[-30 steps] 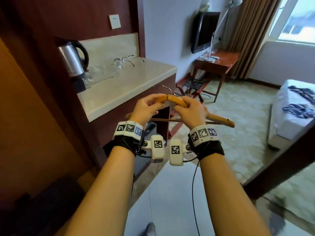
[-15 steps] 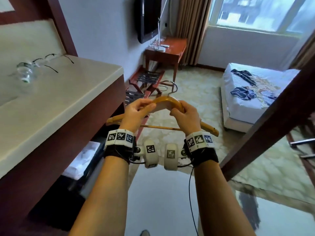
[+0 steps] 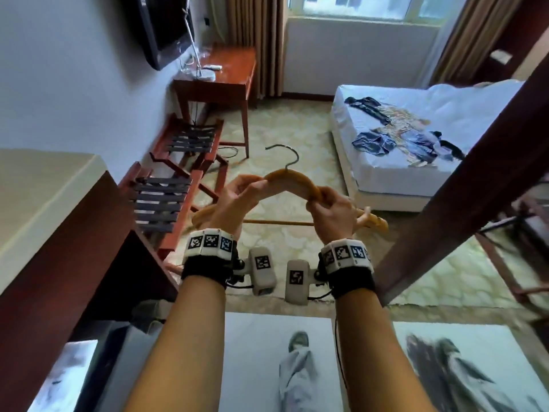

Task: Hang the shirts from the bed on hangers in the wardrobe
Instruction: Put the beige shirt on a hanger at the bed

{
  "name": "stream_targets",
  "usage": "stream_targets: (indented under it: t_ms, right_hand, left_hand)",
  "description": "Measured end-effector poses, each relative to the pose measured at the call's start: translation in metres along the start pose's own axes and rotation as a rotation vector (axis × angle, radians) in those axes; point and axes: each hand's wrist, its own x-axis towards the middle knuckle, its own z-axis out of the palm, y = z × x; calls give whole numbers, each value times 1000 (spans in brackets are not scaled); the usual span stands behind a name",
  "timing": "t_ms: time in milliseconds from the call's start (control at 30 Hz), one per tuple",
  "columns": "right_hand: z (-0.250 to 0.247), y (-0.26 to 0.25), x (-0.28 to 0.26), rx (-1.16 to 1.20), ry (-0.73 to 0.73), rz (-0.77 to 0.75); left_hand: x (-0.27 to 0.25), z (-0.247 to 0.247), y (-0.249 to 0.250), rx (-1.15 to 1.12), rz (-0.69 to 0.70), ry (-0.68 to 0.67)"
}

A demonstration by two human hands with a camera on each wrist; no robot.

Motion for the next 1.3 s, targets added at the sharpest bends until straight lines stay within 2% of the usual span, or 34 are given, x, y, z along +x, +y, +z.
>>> stream_targets:
  t_ms: [167, 400, 533, 700, 867, 1000, 1133, 1300]
  right_hand:
    - [24, 15, 112, -134, 51, 73]
    - [55, 1, 274, -160, 24, 106]
    - [78, 0, 349, -176, 33, 78]
    - [114, 5, 442, -215, 55, 70]
    - [156, 12, 547, -240, 83, 124]
    - [176, 8, 633, -267, 130, 197]
    - [180, 14, 703, -259, 200, 268]
    - [176, 39, 773, -240, 269, 343]
  left_hand:
    - [123, 25, -13, 84, -39, -67]
    - [290, 49, -9, 210, -74, 2]
    - [366, 52, -7, 206, -88, -7]
    - [472, 61, -28, 152, -126, -12]
    - [600, 73, -46, 142, -102, -71]
    - [702, 96, -41, 141, -112, -116]
    - [783, 128, -34, 152, -103, -212]
    - [870, 176, -50, 193, -80, -326]
